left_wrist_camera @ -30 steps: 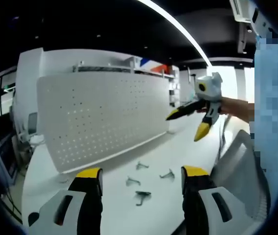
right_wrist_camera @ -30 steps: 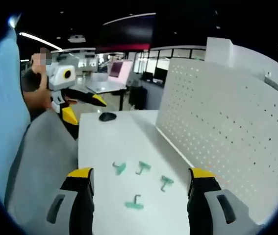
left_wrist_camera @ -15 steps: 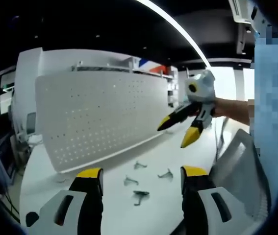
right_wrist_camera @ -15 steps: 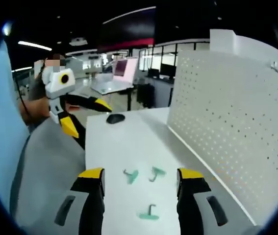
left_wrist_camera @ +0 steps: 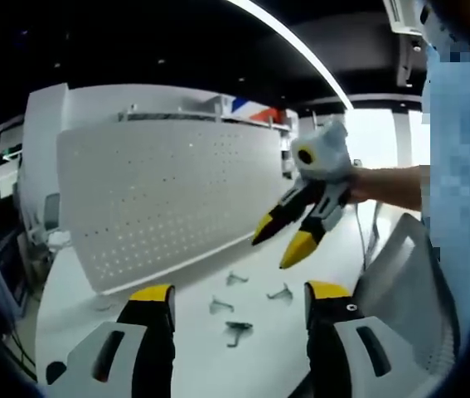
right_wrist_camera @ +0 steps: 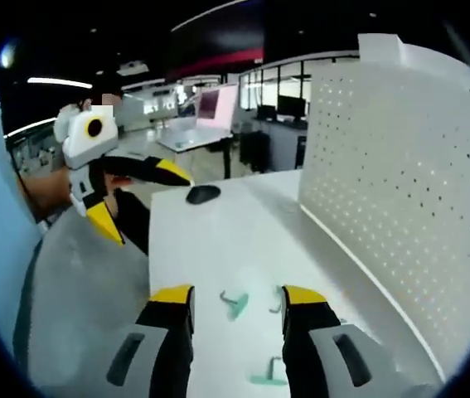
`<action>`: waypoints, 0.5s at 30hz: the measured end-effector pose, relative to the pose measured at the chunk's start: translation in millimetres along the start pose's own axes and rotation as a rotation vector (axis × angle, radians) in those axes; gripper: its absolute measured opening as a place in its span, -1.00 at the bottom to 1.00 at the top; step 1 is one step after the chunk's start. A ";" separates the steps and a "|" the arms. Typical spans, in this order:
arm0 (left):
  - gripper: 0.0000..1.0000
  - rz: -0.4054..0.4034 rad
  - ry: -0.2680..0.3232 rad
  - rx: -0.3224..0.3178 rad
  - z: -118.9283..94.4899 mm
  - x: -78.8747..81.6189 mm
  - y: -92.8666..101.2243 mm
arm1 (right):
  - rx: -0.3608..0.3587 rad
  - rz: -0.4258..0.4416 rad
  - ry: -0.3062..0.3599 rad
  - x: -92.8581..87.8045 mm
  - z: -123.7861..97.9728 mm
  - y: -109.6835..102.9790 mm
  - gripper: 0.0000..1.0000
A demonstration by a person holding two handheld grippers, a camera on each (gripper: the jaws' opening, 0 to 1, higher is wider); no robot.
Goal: Insert the hook assembly into the mounting plate slot until the hook locks in place.
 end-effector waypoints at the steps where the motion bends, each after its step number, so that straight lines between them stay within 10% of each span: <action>1: 0.29 0.000 0.000 0.000 0.0 0.0 -0.1 | -0.001 0.002 -0.006 -0.8 1.5 0.6 -0.24; 15: 0.28 -0.005 -0.006 0.007 0.4 -3.2 -4.5 | 0.030 0.032 -0.092 -13.4 33.8 6.6 -0.43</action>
Point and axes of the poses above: the point that each gripper's makers call its tool centre point, and the gripper's own axes: z roughly forward along the fingers, y roughly to its right, x roughly out of its top, the point moved 5 cm from there along -z, roughly backward along the fingers, and after that the axes turned 3 degrees about -y, right-handed, at the moved point
